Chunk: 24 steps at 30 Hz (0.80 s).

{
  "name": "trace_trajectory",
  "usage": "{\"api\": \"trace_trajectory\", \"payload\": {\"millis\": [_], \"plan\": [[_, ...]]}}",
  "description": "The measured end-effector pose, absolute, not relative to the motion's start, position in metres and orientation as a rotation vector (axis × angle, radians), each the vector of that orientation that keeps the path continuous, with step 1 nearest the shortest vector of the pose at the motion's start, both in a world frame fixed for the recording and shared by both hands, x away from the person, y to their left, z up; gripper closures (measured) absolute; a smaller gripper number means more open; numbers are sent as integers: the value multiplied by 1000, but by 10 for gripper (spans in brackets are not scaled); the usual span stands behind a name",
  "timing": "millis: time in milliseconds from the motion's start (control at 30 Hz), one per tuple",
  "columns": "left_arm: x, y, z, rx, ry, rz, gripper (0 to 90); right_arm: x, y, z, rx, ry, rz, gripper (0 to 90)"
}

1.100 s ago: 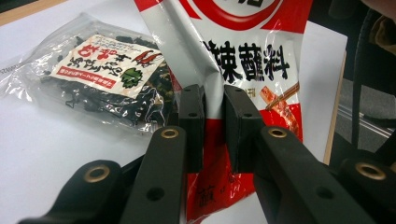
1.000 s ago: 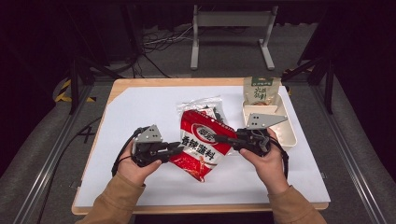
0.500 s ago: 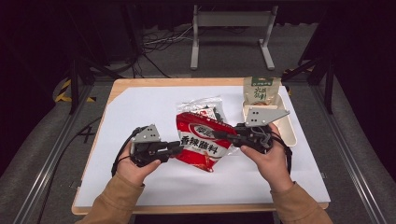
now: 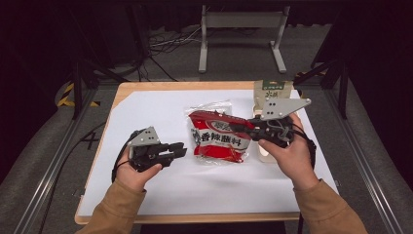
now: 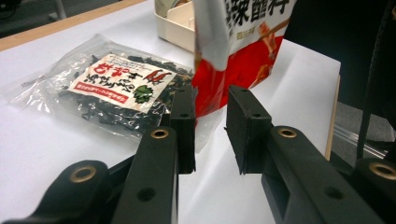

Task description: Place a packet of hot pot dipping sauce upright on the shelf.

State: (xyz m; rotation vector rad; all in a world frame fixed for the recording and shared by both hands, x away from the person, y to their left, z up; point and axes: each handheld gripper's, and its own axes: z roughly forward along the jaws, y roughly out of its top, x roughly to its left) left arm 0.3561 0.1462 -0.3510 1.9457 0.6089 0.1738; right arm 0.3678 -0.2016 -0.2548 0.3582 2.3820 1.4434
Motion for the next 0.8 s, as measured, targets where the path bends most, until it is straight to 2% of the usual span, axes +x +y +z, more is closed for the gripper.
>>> {"api": "trace_trajectory", "payload": {"millis": [200,500,800], "plan": [[359,154,-350,1941,624,198,679,373,-214,-242,350,2378,1414,893],[363,163,-351,1958,646,219,562,384,-231,-228,339,2360,1343,893],[368,170,-354,1967,664,230,494,396,-247,-221,341,2342,1322,893]]}}
